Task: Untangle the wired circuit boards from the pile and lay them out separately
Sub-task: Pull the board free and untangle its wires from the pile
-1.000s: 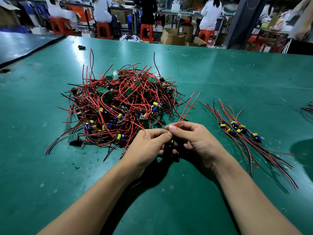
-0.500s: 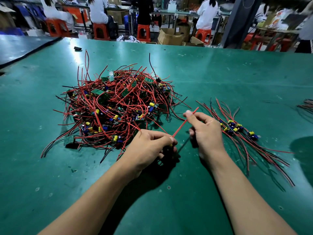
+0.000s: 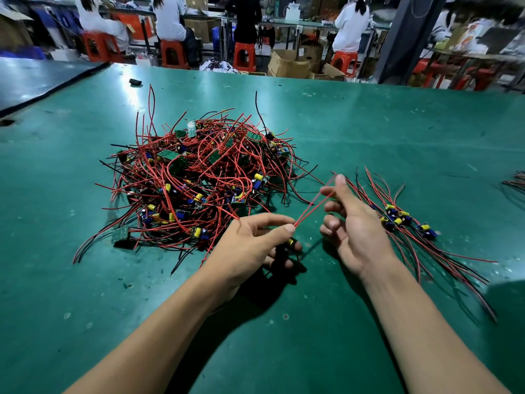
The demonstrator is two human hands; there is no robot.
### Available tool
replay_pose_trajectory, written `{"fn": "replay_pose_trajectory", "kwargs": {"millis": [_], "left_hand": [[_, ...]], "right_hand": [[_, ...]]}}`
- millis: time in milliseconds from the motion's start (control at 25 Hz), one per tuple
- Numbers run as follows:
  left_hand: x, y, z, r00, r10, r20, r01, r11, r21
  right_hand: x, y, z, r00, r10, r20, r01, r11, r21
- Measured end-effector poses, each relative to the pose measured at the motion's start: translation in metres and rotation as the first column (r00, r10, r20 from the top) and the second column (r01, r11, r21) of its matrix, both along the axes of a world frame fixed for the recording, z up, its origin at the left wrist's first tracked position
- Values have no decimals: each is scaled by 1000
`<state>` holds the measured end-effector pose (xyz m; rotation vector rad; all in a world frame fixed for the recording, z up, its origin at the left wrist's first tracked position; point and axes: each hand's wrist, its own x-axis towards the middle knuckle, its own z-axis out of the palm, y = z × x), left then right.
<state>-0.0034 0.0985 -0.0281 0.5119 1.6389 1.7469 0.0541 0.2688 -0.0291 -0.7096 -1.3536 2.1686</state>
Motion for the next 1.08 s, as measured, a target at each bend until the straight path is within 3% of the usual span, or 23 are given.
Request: {"fn": "replay_pose_trajectory", "kwargs": {"millis": [80, 160, 240, 360, 440, 520, 640, 760, 800, 880, 960, 1080], "left_hand": [[2, 0, 4, 999, 17, 36, -19, 998, 58], [2, 0, 5, 997, 14, 76, -21, 996, 91], [2, -1, 7, 993, -1, 120, -10, 996, 88], [0, 0, 8, 976, -29, 214, -5, 988, 157], [0, -1, 9, 970, -53, 238, 9, 984, 180], [-1, -3, 10, 967, -108, 229, 66, 980, 187], [-3, -4, 9, 959, -98, 267, 58, 986, 155], [-5, -4, 5, 971, -46, 236, 23, 994, 103], [-5, -3, 5, 976, -53, 213, 33, 995, 97], [-2, -2, 4, 985, -72, 155, 58, 994, 92], [-1, 1, 3, 991, -65, 120, 51, 993, 111], [-3, 3, 3, 988, 1, 154, -25, 988, 155]], "right_hand": [[4, -8, 2, 955, 285, 87, -288, 957, 24], [9, -19, 3, 829, 547, 112, -553, 833, 25], [13, -22, 3, 769, 638, 45, -640, 768, 34], [17, -15, 6, 759, 650, 40, -650, 753, 100], [18, -14, 6, 767, 634, 100, -640, 747, 179], [17, -14, 6, 816, 575, 59, -574, 794, 200], [14, -5, 13, 931, 322, -170, -310, 946, 95], [17, 7, 21, 920, 8, -391, -57, 992, -114], [18, 9, 23, 912, -55, -407, 25, 997, -79], [19, 3, 22, 927, -64, -368, 135, 976, 172], [17, -12, 19, 952, 26, -306, 116, 892, 437], [15, -34, 11, 963, 173, -205, 18, 721, 693]]}}
